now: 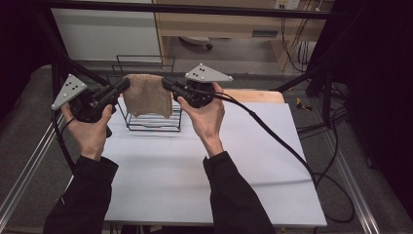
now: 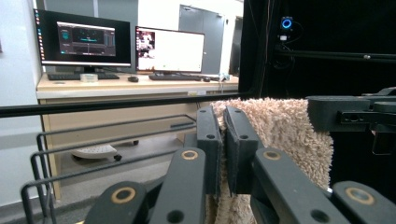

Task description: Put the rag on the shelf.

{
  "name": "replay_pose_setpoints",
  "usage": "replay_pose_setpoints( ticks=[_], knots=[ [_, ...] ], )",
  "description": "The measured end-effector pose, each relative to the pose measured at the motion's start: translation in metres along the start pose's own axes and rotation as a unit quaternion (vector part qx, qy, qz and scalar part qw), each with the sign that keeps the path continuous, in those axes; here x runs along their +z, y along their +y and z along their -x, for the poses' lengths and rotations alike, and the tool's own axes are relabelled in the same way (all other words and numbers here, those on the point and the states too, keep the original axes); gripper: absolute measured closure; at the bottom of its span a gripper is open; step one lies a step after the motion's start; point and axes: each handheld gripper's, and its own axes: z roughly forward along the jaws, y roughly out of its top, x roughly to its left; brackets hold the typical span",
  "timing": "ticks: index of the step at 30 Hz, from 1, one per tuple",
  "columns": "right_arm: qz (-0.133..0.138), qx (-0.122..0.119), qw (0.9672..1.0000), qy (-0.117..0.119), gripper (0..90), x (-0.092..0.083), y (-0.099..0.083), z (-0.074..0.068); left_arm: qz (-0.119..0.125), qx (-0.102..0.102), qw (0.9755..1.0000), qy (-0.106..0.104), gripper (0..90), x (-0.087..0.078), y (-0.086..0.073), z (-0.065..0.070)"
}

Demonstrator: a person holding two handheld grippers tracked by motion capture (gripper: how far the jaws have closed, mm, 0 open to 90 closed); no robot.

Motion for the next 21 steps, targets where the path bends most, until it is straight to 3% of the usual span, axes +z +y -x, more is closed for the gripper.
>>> replay_pose_setpoints(
  ticks=[21],
  knots=[
    [0.035, -0.004, 0.9994, -0.002, 87.0, 0.023, 0.04, 0.002, 0.034, -0.004, 0.9993, 0.014, 85.4, 0.01, 0.035, -0.02]
  ],
)
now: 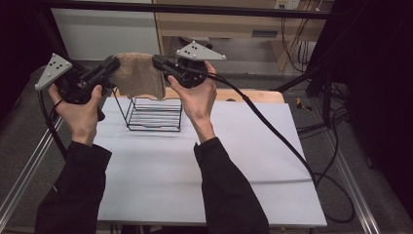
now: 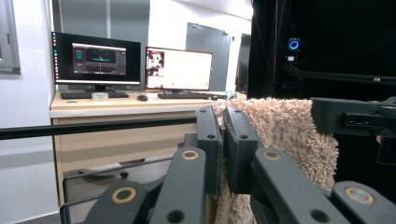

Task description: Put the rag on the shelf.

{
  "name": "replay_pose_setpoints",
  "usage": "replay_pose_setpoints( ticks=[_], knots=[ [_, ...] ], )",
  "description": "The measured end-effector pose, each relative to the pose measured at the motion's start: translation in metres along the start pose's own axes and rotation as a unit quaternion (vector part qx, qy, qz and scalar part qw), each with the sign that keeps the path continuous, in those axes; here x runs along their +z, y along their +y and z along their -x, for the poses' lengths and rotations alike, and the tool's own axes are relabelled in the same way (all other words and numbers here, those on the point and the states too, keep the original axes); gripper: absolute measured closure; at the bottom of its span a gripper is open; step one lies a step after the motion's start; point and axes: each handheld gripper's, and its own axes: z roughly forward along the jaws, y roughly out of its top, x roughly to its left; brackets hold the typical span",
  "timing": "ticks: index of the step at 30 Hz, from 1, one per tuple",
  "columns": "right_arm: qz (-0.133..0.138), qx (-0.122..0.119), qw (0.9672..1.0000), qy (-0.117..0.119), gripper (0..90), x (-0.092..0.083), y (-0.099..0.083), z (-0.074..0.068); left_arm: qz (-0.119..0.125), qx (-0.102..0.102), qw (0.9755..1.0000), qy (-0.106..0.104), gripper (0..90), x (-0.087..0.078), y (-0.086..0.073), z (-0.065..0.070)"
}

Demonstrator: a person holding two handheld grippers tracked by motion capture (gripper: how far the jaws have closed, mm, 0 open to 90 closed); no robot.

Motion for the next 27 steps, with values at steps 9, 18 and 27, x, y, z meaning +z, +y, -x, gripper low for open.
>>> replay_pose_setpoints(
  ticks=[9, 18, 27],
  knots=[
    [0.01, 0.004, 0.9999, -0.003, 87.1, 0.01, 0.012, 0.008, 0.002, 0.0, 1.0, 0.003, 85.4, 0.013, 0.013, -0.008],
    [0.017, 0.004, 0.9998, -0.004, 87.1, 0.017, 0.018, 0.019, 0.001, 0.007, 1.0, 0.006, 85.4, 0.026, 0.023, -0.012],
    [0.018, -0.005, 0.9998, -0.009, 87.0, 0.028, 0.027, 0.03, 0.004, 0.009, 0.9999, 0.011, 85.4, 0.039, 0.028, -0.02]
  ],
)
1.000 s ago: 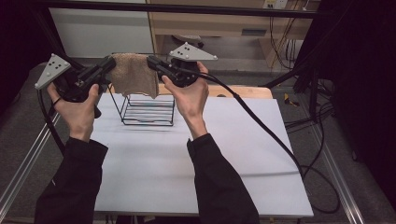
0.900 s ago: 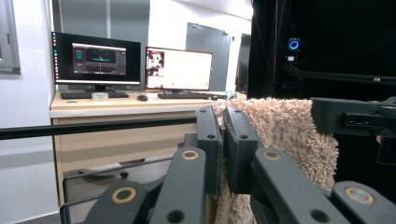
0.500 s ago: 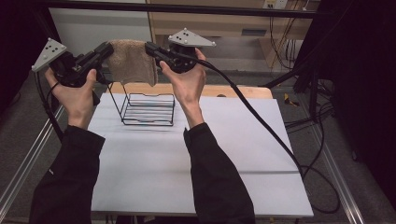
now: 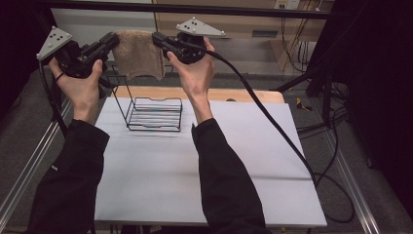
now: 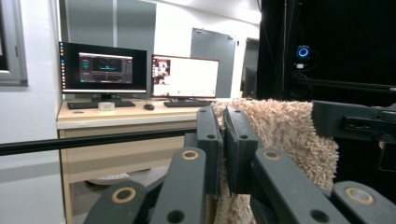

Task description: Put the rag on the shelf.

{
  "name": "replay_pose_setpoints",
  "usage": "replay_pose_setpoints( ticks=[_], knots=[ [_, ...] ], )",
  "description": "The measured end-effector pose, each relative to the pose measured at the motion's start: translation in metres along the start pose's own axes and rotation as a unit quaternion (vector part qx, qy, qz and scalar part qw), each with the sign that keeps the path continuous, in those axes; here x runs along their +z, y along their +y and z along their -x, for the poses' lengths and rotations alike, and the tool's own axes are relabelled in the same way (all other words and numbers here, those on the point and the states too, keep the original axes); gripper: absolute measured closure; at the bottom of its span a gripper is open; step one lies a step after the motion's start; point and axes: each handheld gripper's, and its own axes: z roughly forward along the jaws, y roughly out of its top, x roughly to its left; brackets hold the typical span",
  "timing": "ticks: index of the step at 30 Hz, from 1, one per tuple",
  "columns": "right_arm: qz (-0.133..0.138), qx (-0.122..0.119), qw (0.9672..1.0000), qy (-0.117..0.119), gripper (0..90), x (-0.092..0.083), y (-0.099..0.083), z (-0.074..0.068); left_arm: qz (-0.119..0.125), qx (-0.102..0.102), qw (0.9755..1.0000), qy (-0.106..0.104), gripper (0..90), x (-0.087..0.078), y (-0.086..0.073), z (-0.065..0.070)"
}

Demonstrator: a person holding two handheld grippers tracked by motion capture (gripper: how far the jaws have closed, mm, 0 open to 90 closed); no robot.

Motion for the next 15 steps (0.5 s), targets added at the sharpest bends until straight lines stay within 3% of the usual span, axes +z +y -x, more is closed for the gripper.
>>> replay_pose_setpoints(
  ticks=[8, 15],
  knots=[
    [-0.003, -0.011, 0.9999, -0.006, 87.0, 0.015, 0.003, 0.009, 0.0, -0.004, 1.0, 0.005, 85.4, 0.012, 0.0, -0.011],
    [-0.014, -0.005, 0.9998, -0.012, 87.0, 0.026, -0.003, 0.02, -0.011, -0.013, 0.9998, 0.009, 85.4, 0.025, -0.009, -0.021]
  ],
)
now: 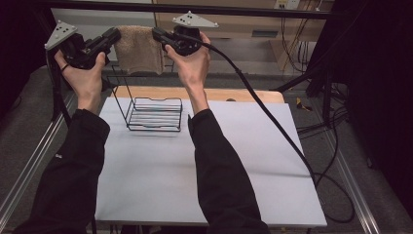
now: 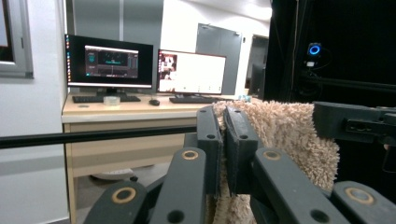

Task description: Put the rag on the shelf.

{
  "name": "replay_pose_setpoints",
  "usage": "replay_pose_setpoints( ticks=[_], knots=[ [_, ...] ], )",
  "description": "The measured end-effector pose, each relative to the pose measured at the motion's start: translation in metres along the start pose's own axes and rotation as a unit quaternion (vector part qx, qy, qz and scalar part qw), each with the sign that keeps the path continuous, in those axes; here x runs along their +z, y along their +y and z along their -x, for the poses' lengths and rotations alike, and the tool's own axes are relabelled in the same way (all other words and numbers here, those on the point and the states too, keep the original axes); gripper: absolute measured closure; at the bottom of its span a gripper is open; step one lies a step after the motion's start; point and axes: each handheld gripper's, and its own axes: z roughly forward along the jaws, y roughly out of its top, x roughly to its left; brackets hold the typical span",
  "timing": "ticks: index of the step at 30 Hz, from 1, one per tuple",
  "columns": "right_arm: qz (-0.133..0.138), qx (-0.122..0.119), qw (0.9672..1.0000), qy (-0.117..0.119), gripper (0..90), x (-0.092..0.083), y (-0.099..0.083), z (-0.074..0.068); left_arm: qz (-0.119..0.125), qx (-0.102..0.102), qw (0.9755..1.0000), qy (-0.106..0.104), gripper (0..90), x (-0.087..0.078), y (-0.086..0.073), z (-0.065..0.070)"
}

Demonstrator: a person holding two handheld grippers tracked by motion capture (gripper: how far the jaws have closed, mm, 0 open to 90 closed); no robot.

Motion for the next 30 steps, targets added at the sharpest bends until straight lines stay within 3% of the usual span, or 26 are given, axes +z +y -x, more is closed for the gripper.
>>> replay_pose_setpoints(
  ticks=[13, 21, 30],
  knots=[
    [-0.019, -0.013, 0.9997, -0.006, 87.0, 0.015, -0.012, 0.014, -0.017, 0.011, 0.9998, 0.007, 85.4, 0.017, -0.016, -0.01],
    [-0.04, -0.024, 0.9989, -0.001, 86.9, 0.022, -0.026, 0.012, -0.032, 0.018, 0.9993, 0.008, 85.4, 0.011, -0.029, -0.018],
    [-0.052, -0.012, 0.9986, 0.004, 86.8, 0.017, -0.044, 0.012, -0.043, 0.03, 0.9986, -0.004, 85.4, 0.003, -0.042, -0.016]
  ],
)
